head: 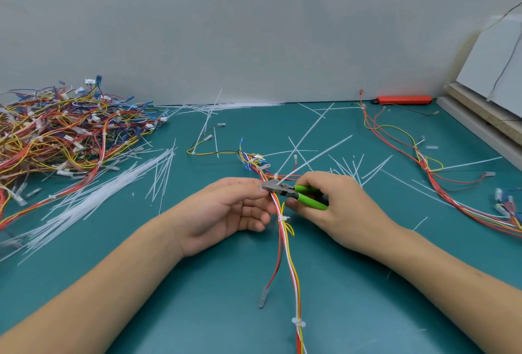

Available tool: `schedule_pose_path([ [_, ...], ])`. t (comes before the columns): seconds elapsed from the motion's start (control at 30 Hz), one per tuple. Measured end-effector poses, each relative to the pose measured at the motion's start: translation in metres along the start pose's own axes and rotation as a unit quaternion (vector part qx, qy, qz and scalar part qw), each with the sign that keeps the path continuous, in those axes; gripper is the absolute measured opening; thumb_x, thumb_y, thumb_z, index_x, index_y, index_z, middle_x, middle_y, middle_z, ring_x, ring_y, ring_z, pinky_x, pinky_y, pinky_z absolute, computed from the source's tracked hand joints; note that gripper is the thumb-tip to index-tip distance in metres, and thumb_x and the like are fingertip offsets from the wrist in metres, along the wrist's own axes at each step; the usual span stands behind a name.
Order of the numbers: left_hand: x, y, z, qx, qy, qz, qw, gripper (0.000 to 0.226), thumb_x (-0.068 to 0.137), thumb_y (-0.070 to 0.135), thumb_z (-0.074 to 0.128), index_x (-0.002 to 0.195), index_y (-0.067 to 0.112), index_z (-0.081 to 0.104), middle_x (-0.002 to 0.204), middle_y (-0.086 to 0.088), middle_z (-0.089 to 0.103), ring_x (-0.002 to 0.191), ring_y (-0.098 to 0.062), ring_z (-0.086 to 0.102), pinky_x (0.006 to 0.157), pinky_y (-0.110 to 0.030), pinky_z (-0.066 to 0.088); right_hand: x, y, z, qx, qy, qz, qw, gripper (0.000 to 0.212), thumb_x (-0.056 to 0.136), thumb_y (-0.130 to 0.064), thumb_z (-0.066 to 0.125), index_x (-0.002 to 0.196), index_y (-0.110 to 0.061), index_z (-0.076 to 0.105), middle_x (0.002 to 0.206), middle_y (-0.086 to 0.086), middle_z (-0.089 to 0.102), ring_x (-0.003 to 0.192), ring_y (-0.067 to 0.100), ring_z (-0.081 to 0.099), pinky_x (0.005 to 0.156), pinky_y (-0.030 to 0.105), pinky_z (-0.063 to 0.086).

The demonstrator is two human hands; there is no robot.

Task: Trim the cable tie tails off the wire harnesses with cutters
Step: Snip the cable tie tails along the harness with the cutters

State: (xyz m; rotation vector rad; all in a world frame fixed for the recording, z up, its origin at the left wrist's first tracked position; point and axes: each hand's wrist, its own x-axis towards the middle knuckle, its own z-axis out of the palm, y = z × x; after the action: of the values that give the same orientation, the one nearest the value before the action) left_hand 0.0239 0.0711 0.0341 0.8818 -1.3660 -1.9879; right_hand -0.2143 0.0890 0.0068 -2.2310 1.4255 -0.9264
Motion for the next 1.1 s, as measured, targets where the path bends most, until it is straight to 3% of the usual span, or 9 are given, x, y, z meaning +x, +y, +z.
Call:
schedule_pose_path([
  [0.13, 0.0002, 0.0000, 0.0003, 0.004, 0.000, 0.002, 1.000, 0.015, 0.090, 0.025, 0.067, 0.087, 0.014, 0.077, 0.083, -0.010, 0.070, 0.070, -0.018, 0.064, 0.064, -0.026, 0.055, -0.0017, -0.0044, -0.0010, 0.002, -0.004, -0.007, 1.000, 0.032, 0.086, -0.058, 0.063, 0.104, -0.032, 0.066, 0.093, -0.013, 0.066, 0.091, 0.010, 0.063, 0.082, 0.039, 0.053],
  [0.33, 0.0009, -0.0003, 0.0000, 0.005, 0.001, 0.000, 1.000, 0.016, 0.091, 0.024, 0.064, 0.087, 0.015, 0.077, 0.083, -0.009, 0.070, 0.070, -0.018, 0.064, 0.065, -0.025, 0.056, -0.0015, -0.0056, -0.0018, -0.009, -0.009, -0.002, 1.000, 0.025, 0.090, -0.044, 0.072, 0.109, -0.030, 0.066, 0.098, -0.013, 0.066, 0.097, 0.012, 0.061, 0.087, 0.039, 0.051],
  [0.6, 0.0007, -0.0008, -0.0006, 0.002, 0.000, -0.001, 1.000, 0.016, 0.091, 0.022, 0.063, 0.087, 0.014, 0.077, 0.083, -0.010, 0.071, 0.069, -0.018, 0.065, 0.065, -0.026, 0.056, -0.0021, -0.0075, -0.0023, -0.022, -0.019, 0.001, 1.000, 0.032, 0.089, -0.051, 0.068, 0.113, -0.030, 0.065, 0.102, -0.014, 0.064, 0.101, 0.009, 0.058, 0.091, 0.035, 0.048],
  [0.7, 0.0005, -0.0004, -0.0001, 0.005, 0.002, 0.000, 1.000, 0.016, 0.090, 0.023, 0.064, 0.084, 0.016, 0.077, 0.082, -0.009, 0.071, 0.069, -0.018, 0.064, 0.065, -0.026, 0.056, -0.0019, -0.0081, -0.0028, -0.022, -0.021, 0.002, 1.000, 0.037, 0.086, -0.060, 0.061, 0.108, -0.031, 0.064, 0.099, -0.015, 0.064, 0.098, 0.009, 0.058, 0.088, 0.034, 0.049],
  [0.9, 0.0005, -0.0006, -0.0007, -0.004, 0.004, 0.001, 1.000, 0.016, 0.089, 0.021, 0.064, 0.094, 0.010, 0.075, 0.082, -0.012, 0.070, 0.067, -0.019, 0.064, 0.063, -0.026, 0.056, -0.0008, -0.0052, -0.0010, -0.055, 0.010, 0.002, 0.998, 0.041, 0.086, -0.063, 0.057, 0.073, -0.025, 0.051, 0.063, -0.009, 0.051, 0.073, 0.011, 0.049, 0.065, 0.030, 0.041],
  [1.0, -0.0004, -0.0007, 0.0001, -0.001, 0.002, 0.001, 1.000, 0.016, 0.090, 0.022, 0.064, 0.093, 0.010, 0.075, 0.081, -0.011, 0.069, 0.068, -0.019, 0.064, 0.063, -0.026, 0.056, -0.0007, -0.0046, -0.0005, -0.046, 0.012, 0.002, 0.999, 0.037, 0.086, -0.062, 0.059, 0.075, -0.027, 0.053, 0.065, -0.009, 0.053, 0.071, 0.012, 0.051, 0.062, 0.029, 0.041],
  [1.1, -0.0007, -0.0002, 0.0009, 0.009, 0.001, 0.002, 1.000, 0.017, 0.091, 0.024, 0.064, 0.088, 0.013, 0.077, 0.082, -0.011, 0.069, 0.069, -0.018, 0.063, 0.065, -0.026, 0.055, -0.0002, -0.0058, -0.0013, -0.026, 0.000, -0.001, 1.000, 0.032, 0.085, -0.063, 0.058, 0.089, -0.032, 0.062, 0.080, -0.013, 0.061, 0.081, 0.010, 0.057, 0.073, 0.033, 0.048],
])
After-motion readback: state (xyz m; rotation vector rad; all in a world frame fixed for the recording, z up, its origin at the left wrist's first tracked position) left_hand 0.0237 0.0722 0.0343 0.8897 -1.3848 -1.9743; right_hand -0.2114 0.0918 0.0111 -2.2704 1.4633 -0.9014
